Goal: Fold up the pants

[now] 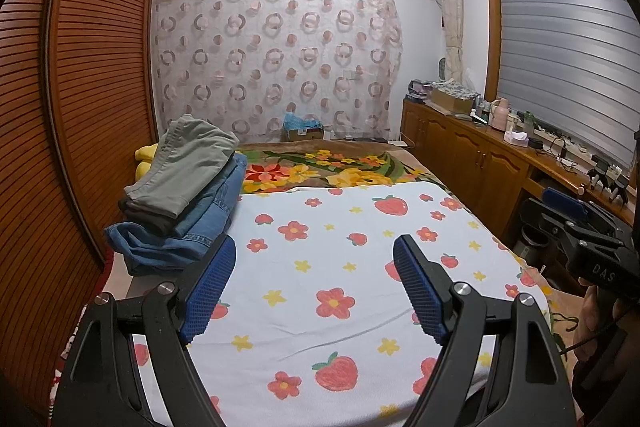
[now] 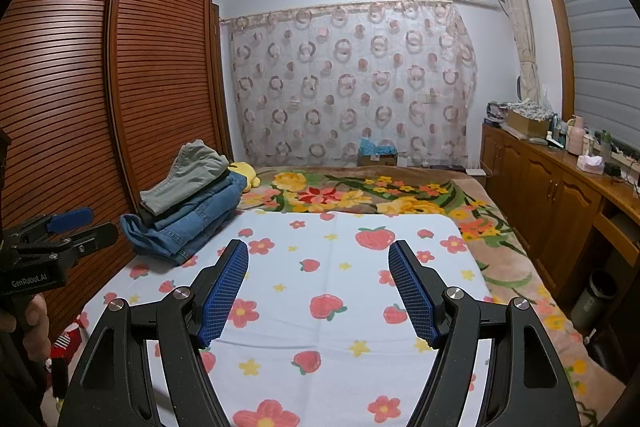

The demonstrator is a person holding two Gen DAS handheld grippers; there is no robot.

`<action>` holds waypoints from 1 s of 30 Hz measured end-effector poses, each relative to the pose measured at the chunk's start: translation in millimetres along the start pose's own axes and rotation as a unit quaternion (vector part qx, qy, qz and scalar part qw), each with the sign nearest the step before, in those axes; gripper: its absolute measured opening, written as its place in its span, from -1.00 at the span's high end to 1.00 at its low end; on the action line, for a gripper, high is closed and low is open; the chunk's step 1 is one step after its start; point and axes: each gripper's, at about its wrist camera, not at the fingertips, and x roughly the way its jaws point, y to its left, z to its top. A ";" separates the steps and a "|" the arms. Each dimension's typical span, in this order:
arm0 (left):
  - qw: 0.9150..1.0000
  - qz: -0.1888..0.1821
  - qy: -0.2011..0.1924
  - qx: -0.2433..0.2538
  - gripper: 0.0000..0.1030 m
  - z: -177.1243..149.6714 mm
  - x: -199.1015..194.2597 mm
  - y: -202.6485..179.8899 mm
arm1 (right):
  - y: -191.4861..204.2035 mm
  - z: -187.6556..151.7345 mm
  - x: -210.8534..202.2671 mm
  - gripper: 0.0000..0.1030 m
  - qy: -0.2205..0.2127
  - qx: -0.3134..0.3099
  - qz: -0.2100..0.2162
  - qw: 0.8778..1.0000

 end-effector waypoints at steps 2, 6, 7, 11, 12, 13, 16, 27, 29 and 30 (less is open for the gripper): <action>1.000 0.000 0.000 0.000 -0.59 0.1 0.0 0.0 | 1.1 -1.4 -0.5 -0.45 0.000 -0.001 0.000 1.000; 1.000 0.000 0.000 0.000 -0.59 0.3 -0.3 0.2 | 0.2 -0.9 -0.3 -0.45 0.000 0.000 0.000 1.000; 1.000 0.000 0.000 0.000 -0.59 0.4 -0.1 0.1 | 0.6 -1.5 -0.6 -0.45 0.000 0.000 0.000 1.000; 1.000 0.000 0.000 0.000 -0.59 0.6 -0.1 0.3 | -0.2 -0.8 -0.7 -0.45 0.001 0.000 0.001 1.000; 1.000 0.000 0.000 0.000 -0.59 0.6 -0.3 0.4 | 0.1 -1.0 -0.9 -0.45 0.001 0.000 0.001 1.000; 1.000 0.000 0.000 0.000 -0.59 0.7 -0.2 0.3 | 0.2 -1.0 -0.9 -0.45 0.000 0.000 0.001 1.000; 1.000 0.000 0.000 0.000 -0.59 0.8 -0.3 0.2 | -0.8 -0.2 -1.0 -0.45 -0.001 0.000 0.002 1.000; 1.000 0.000 0.000 0.000 -0.59 1.0 -0.7 0.4 | -4.2 -2.0 -0.4 -0.45 -0.004 -0.003 0.003 1.000; 1.000 0.000 0.000 0.000 -0.59 1.0 -1.0 0.7 | -3.2 -2.5 -0.9 -0.45 -0.004 -0.004 0.003 1.000; 1.000 0.000 0.000 -0.001 -0.59 1.0 -0.7 0.4 | -3.7 -2.3 -0.7 -0.45 -0.004 -0.004 0.002 1.000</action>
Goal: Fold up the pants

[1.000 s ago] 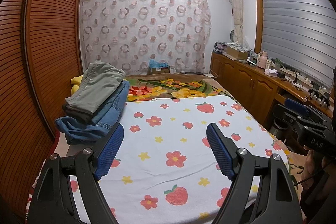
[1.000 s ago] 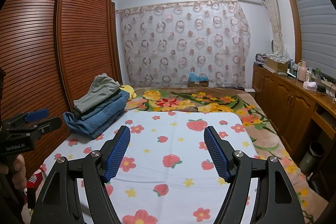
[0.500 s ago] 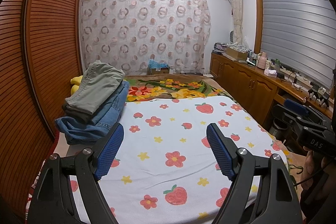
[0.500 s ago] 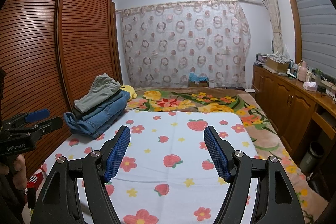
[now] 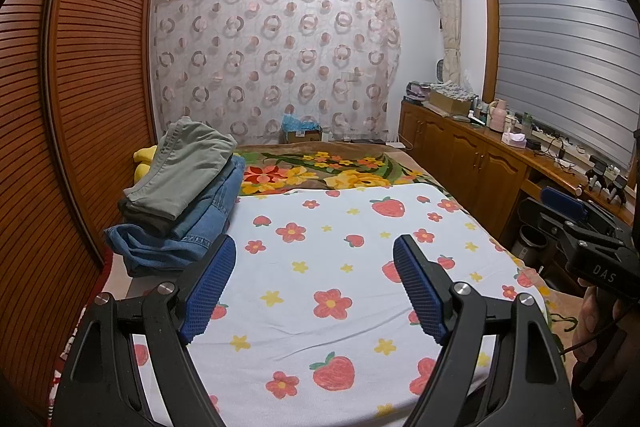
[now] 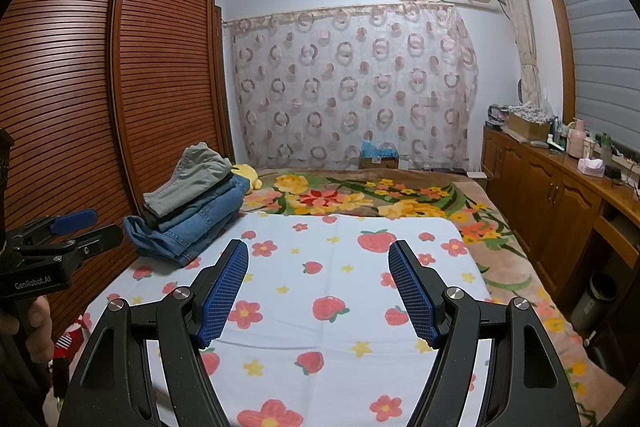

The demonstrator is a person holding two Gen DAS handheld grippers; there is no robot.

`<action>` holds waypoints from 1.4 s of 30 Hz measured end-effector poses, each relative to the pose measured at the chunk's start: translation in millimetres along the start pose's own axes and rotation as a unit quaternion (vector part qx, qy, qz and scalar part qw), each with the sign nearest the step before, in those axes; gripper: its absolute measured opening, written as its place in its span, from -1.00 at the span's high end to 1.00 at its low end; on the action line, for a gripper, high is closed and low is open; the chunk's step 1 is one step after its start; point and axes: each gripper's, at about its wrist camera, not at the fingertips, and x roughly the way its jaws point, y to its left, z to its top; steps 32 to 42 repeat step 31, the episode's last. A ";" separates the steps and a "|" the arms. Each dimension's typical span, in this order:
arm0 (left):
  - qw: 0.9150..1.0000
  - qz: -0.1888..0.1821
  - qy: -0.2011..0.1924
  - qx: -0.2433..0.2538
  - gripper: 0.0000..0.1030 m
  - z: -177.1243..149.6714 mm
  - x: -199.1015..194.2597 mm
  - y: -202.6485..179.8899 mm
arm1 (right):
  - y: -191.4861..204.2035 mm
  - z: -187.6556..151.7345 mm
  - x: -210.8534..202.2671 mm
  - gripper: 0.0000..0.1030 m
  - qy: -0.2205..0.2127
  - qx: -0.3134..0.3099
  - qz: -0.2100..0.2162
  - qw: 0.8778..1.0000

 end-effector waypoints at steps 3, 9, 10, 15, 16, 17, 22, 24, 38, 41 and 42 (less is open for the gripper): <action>1.000 0.000 0.000 0.000 -0.59 0.0 0.0 -0.1 | -0.7 0.1 0.1 -0.45 0.001 0.001 0.000 1.000; 1.000 0.000 0.000 0.000 -0.59 0.0 0.0 0.1 | -0.1 -0.4 -0.4 -0.45 0.000 0.000 0.000 1.000; 1.000 0.000 0.000 0.000 -0.59 0.0 0.1 0.1 | -0.3 -0.4 -0.3 -0.45 0.000 0.000 0.001 1.000; 1.000 0.000 0.000 0.000 -0.59 0.1 -0.2 0.2 | -0.7 -0.3 -0.3 -0.45 0.000 0.000 0.000 1.000; 1.000 0.000 0.000 0.000 -0.59 0.1 0.0 0.2 | -0.5 -0.5 -0.3 -0.45 0.001 0.000 0.001 1.000; 1.000 0.000 0.000 0.000 -0.59 0.1 -0.4 0.5 | -1.1 -0.2 0.0 -0.45 0.001 0.000 0.001 1.000; 1.000 0.000 0.000 -0.001 -0.59 0.0 -0.2 0.5 | -0.2 -1.1 -0.6 -0.45 0.001 0.001 0.001 1.000; 1.000 0.000 0.000 -0.001 -0.59 0.0 -0.2 0.4 | -0.4 -1.1 -0.7 -0.45 0.001 0.000 0.000 1.000; 1.000 0.000 0.000 -0.001 -0.59 0.1 0.0 0.7 | -1.3 -1.3 -0.9 -0.45 0.000 0.000 0.000 1.000; 1.000 0.000 0.000 -0.001 -0.59 0.1 0.0 0.7 | -1.3 -1.3 -0.9 -0.45 0.000 0.000 0.000 1.000; 1.000 0.000 0.000 -0.001 -0.59 0.1 0.0 0.7 | -1.3 -1.3 -0.9 -0.45 0.000 0.000 0.000 1.000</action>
